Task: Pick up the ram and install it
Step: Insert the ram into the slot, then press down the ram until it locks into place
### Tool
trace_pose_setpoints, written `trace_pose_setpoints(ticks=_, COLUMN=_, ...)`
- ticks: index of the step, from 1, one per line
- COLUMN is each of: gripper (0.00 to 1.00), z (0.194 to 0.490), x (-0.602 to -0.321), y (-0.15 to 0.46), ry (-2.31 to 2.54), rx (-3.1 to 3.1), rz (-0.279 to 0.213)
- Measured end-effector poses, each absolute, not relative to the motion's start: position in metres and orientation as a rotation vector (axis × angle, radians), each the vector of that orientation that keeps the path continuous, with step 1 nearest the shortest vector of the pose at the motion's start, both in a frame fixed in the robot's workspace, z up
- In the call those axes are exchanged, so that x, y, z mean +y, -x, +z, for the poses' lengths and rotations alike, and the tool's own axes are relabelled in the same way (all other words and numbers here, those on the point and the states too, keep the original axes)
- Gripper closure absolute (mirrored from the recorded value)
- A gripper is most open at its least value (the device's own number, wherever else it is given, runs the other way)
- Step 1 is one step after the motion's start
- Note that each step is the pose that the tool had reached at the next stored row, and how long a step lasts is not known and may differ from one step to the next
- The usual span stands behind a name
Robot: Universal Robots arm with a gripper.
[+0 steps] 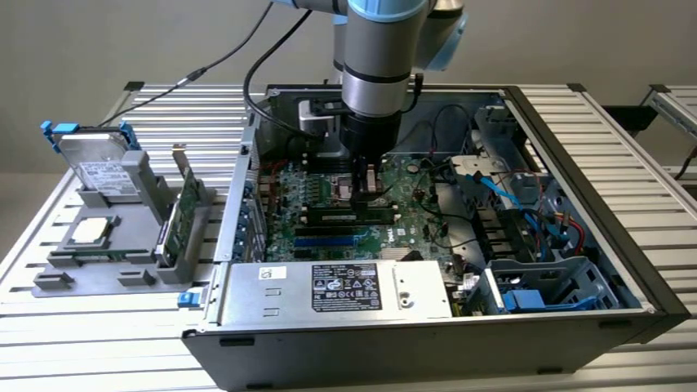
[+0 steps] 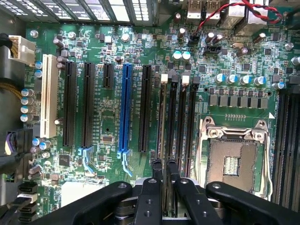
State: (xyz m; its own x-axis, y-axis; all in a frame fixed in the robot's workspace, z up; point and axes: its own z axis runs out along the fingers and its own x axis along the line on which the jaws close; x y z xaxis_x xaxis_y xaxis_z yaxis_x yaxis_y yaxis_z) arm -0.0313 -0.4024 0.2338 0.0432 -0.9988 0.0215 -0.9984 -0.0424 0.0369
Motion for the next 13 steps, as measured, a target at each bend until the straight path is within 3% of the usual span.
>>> trace_pose_setpoints(ticks=13, gripper=0.82, z=0.2358, x=-0.4024, y=0.0313, ry=-2.247, rx=-2.152, rz=-0.032)
